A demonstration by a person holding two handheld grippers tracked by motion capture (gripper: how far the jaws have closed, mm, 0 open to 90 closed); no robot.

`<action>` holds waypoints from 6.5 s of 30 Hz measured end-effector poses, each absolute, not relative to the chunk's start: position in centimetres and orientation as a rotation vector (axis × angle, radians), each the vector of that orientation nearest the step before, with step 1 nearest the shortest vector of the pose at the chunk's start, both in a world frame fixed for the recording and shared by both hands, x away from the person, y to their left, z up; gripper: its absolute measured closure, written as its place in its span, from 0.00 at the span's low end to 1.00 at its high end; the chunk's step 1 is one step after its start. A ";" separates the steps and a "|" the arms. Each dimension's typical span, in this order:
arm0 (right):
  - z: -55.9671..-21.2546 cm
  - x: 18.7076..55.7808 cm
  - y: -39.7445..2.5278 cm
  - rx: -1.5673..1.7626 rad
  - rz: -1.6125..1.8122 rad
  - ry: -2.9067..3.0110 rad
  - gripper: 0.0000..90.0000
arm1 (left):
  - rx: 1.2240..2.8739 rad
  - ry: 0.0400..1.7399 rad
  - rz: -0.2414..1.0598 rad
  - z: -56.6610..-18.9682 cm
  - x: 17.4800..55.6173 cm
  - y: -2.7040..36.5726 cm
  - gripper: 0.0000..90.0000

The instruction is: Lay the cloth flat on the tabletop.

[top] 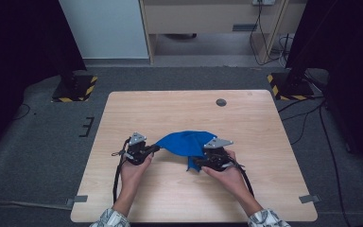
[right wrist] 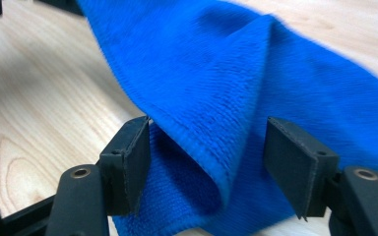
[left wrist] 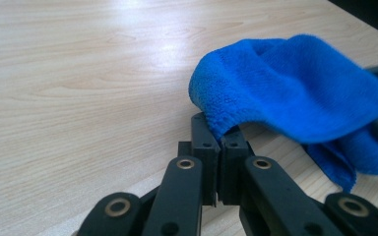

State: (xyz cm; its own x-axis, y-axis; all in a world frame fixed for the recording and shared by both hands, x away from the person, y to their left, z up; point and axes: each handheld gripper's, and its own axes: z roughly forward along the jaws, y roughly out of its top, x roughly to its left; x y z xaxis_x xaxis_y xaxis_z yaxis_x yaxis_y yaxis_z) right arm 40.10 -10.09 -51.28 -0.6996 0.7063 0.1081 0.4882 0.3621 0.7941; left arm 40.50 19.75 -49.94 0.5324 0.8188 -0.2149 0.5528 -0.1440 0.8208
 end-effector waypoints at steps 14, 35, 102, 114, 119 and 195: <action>-52.7 39.8 -8.6 1.086 1.150 2.354 0.53 | 1.719 1.156 0.397 -48.3 40.0 22.1 0.98; -51.0 41.1 -13.6 1.234 1.204 2.250 0.81 | 1.834 1.190 0.390 -49.4 40.4 22.3 0.98; -50.4 39.3 -14.5 1.174 1.220 2.210 0.98 | 1.771 1.242 0.407 -49.2 40.2 23.2 0.98; -48.4 39.6 -17.5 1.202 1.281 2.112 0.98 | 1.822 1.183 0.398 -49.5 39.9 20.7 0.97; -48.3 39.9 -18.2 1.211 1.268 2.105 0.98 | 1.839 1.168 0.402 -49.6 40.1 19.8 0.96; -37.9 35.0 -23.5 1.053 1.404 2.030 0.98 | 1.809 0.934 0.409 -38.7 36.5 17.8 0.98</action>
State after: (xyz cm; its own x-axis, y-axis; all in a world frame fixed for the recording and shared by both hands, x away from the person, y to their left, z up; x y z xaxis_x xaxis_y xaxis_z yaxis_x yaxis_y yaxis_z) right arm 35.04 -23.50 -37.94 -0.6049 0.7944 0.0547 0.3318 0.1891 0.9242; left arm 36.53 17.82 -38.71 0.6421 0.7540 -0.1385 0.4091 -0.1842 0.8937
